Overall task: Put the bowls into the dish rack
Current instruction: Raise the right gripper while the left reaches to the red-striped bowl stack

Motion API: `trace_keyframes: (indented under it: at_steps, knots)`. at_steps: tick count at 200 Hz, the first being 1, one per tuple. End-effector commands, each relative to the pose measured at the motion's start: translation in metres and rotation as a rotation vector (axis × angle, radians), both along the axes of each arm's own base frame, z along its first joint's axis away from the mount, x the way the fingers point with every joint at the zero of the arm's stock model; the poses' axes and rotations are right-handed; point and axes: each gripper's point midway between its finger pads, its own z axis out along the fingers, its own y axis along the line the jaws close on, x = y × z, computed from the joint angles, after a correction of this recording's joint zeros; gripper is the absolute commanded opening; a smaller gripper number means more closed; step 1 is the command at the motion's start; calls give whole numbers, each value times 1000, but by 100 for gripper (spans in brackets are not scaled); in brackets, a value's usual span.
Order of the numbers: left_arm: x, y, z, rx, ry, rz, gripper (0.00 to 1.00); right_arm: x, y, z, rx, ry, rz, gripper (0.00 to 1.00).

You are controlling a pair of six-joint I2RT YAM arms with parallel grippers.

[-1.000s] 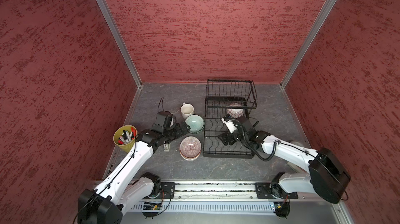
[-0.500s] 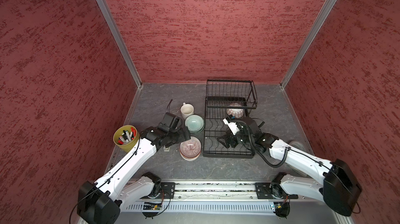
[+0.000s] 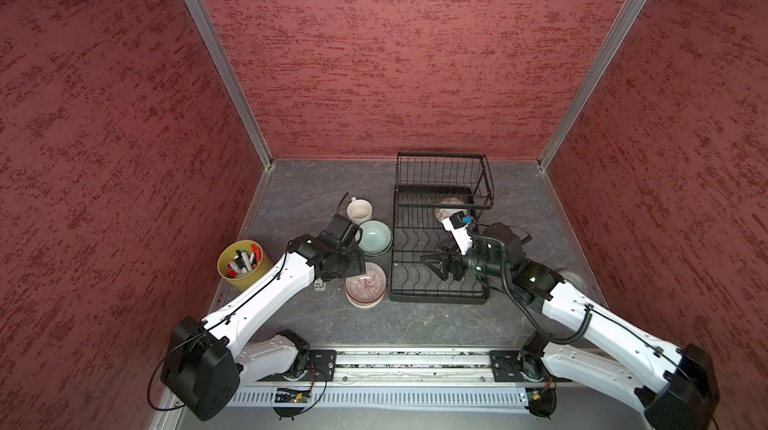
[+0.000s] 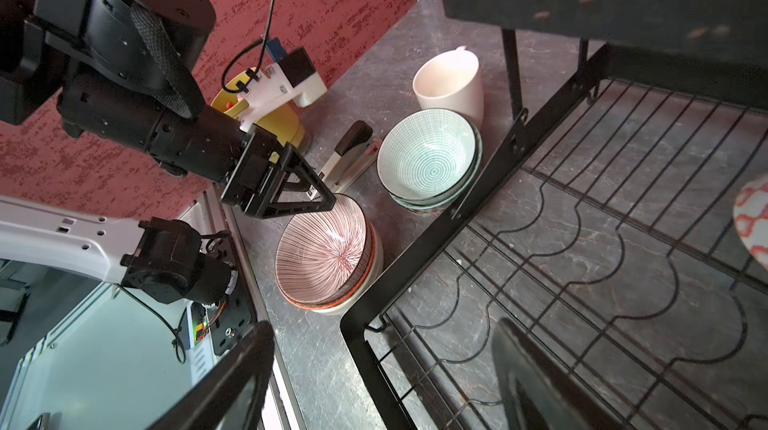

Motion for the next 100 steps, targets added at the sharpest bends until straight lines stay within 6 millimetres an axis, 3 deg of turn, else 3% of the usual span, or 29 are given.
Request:
trace_keyframes:
  at_steps: [1, 46, 100]
  knots:
    - [8, -5, 6, 22, -42, -81, 73, 5, 4, 19, 39, -30, -16, 84]
    - [8, -8, -6, 59, -1, -168, 71, 7, 6, 17, 46, -23, -14, 84]
    - [11, -13, -18, 69, 20, -200, 56, 8, 8, 17, 48, -24, -11, 84]
